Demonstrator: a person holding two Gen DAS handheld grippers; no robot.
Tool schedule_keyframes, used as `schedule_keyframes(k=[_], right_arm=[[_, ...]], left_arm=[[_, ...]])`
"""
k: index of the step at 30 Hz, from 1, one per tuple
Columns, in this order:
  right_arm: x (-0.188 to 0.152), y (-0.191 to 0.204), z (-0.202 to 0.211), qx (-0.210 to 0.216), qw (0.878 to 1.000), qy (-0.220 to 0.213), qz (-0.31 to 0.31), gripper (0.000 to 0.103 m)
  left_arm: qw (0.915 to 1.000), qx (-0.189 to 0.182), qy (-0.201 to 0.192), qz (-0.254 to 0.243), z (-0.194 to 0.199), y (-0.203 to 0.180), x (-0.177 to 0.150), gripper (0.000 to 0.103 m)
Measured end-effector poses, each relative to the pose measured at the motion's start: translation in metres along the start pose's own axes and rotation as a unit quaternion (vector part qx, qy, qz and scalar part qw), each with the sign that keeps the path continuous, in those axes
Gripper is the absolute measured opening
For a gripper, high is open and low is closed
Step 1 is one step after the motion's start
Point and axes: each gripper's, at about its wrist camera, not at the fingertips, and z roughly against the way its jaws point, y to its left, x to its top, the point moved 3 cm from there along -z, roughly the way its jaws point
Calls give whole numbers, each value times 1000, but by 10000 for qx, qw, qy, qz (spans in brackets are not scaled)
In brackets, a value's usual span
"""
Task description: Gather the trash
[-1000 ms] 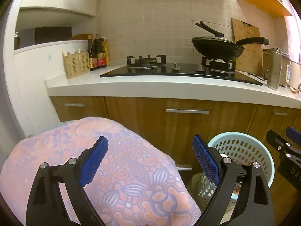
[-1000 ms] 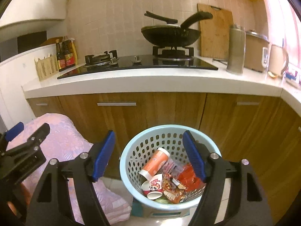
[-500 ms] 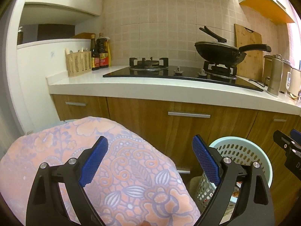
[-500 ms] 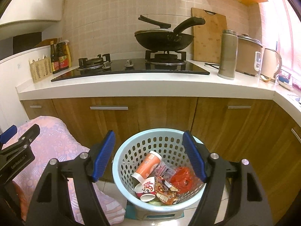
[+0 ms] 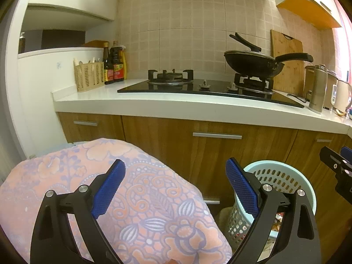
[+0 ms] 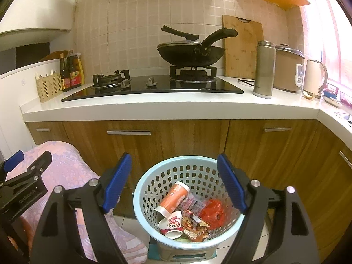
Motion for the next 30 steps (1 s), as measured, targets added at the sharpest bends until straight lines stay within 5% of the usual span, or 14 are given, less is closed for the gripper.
schedule_keyframes(k=[30], right_arm=[[-1,11,0,107,9998,-13,136,76]], left_arm=[[10000,-28,-35,12,1,1,1,90]])
